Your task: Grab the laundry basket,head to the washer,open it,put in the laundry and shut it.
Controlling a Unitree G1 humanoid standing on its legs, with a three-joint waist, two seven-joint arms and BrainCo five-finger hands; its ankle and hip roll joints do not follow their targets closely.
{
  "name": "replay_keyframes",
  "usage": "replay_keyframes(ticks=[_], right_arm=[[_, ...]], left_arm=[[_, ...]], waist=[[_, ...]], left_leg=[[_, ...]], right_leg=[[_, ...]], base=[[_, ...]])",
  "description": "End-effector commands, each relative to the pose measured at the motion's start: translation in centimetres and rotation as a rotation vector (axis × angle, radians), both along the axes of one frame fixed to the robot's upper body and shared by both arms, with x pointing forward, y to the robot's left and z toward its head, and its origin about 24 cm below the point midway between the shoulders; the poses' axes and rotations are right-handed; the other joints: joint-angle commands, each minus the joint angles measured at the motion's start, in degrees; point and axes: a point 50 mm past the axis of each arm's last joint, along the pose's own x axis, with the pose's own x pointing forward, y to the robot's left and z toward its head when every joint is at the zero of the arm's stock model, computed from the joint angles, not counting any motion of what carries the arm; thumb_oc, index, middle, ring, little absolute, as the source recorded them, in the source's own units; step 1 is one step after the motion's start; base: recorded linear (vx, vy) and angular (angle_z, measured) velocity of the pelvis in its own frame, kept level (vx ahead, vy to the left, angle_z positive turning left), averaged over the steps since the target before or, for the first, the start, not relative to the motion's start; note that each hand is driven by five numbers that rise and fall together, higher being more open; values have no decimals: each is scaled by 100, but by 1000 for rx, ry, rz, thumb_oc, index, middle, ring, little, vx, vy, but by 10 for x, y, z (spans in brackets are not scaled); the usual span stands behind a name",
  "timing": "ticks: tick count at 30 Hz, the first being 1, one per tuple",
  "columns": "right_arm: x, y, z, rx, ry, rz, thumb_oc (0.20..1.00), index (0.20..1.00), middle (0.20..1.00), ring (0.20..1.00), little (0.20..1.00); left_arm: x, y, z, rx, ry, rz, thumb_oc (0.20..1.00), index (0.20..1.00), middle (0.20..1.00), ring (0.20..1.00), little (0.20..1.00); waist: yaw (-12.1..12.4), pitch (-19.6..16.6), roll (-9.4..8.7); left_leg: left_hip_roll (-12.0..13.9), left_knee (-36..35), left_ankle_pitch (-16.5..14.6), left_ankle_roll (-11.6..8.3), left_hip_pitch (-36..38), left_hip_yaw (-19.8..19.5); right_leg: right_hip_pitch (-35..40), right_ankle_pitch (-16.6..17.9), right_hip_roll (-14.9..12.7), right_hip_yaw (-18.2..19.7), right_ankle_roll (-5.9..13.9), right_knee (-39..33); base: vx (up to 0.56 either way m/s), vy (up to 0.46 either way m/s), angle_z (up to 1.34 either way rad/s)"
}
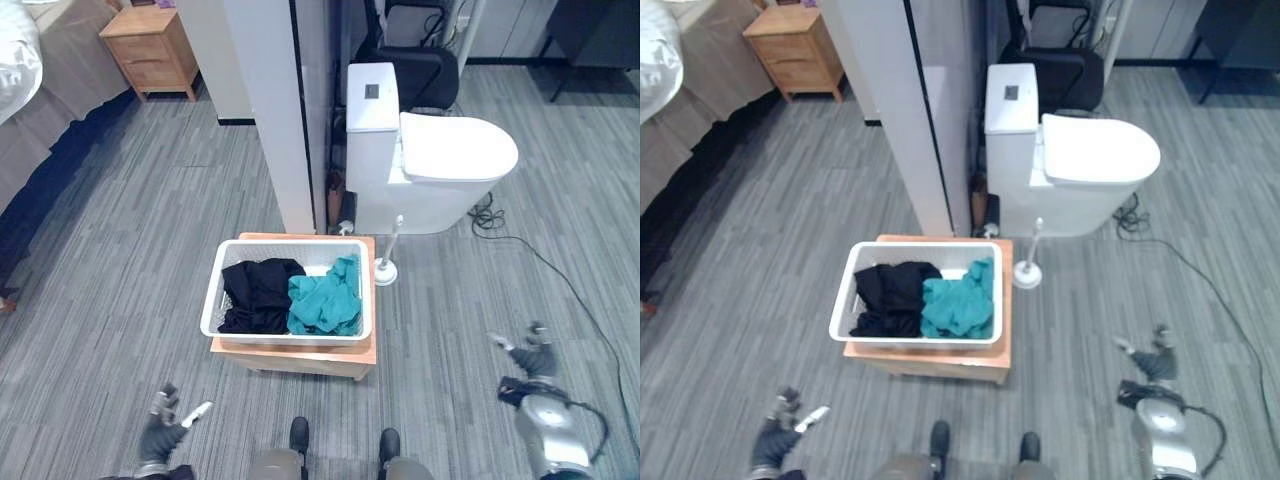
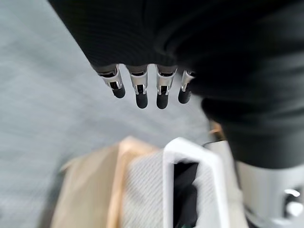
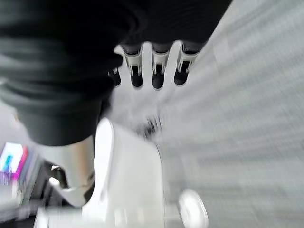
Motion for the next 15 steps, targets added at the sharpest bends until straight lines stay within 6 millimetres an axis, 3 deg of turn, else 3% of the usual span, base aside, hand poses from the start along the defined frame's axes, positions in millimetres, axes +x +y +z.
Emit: replay_keyframes(ticks=[1,2,3,4,5,6,7,8,9,12,13,15], right_arm=[[21,-10,46,-179,-152,-9,1000,1000,1000,1000,1000],[22,-10,46,-178,-155,-10,1000,1000,1000,1000,1000],[31,-4,58,-184,-195,39,1000,1000,1000,1000,1000],[32,-5,59,-182,-201,37,1000,1000,1000,1000,1000],[49,9,66,-135,-232,122,1000,1000,1000,1000,1000],[51,8,68,-134,-241,119,1000,1000,1000,1000,1000],[77,26,80,-87,-278,223,1000,1000,1000,1000,1000],[79,25,82,-87,-286,222,1000,1000,1000,1000,1000],[100,43,95,-45,-327,316,1000,1000,1000,1000,1000],[122,61,117,-14,-394,398,1000,1000,1000,1000,1000],[133,75,133,6,-446,445,1000,1000,1000,1000,1000],[134,74,135,6,-453,441,1000,1000,1000,1000,1000]], left_arm=[[35,22,51,267,-196,-47,1000,1000,1000,1000,1000],[36,23,52,270,-198,-47,1000,1000,1000,1000,1000],[60,26,70,377,-248,-96,1000,1000,1000,1000,1000],[62,27,71,380,-254,-96,1000,1000,1000,1000,1000],[89,24,82,401,-294,-135,1000,1000,1000,1000,1000],[92,24,83,402,-303,-135,1000,1000,1000,1000,1000],[124,22,101,445,-352,-159,1000,1000,1000,1000,1000],[127,22,102,445,-360,-158,1000,1000,1000,1000,1000],[152,17,118,462,-395,-174,1000,1000,1000,1000,1000],[186,18,150,521,-465,-133,1000,1000,1000,1000,1000],[208,14,175,540,-521,-103,1000,1000,1000,1000,1000],[210,14,177,541,-528,-103,1000,1000,1000,1000,1000]], waist=[[-49,277,-406],[-57,280,-415],[-88,380,-444],[-93,388,-449],[-129,460,-495],[-134,481,-498],[-153,573,-579],[-153,593,-582],[-168,716,-690],[-177,890,-817],[-191,1032,-896],[-180,1059,-897]], left_leg=[[407,310,-376,51,-382,-337],[405,310,-366,50,-405,-349],[412,251,-288,19,-536,-405],[408,249,-270,17,-580,-422],[442,213,-212,-44,-691,-436],[430,213,-164,-42,-751,-454],[489,146,-96,-117,-878,-447],[479,145,-56,-113,-925,-454],[535,95,30,-171,-1056,-453],[623,55,117,-250,-1239,-445],[652,71,161,-304,-1380,-460],[651,83,163,-306,-1404,-470]], right_leg=[[21,222,-466,-364,199,-225],[-1,218,-469,-373,197,-212],[-158,236,-459,-377,197,-168],[-204,228,-464,-389,194,-141],[-341,219,-442,-422,188,-79],[-396,247,-452,-432,183,-70],[-564,247,-417,-469,194,-6],[-608,278,-425,-469,191,-5],[-777,316,-390,-498,189,24],[-938,350,-371,-571,199,25],[-1036,382,-354,-611,200,12],[-1051,384,-355,-618,198,15]], base=[[-95,-11,34],[-143,0,32],[-110,0,27],[-173,6,15],[-92,7,10],[-162,6,3],[-115,4,0],[-189,-2,-2],[-145,-6,-5],[-108,-18,-5],[-88,-25,-1],[-61,-14,10]])
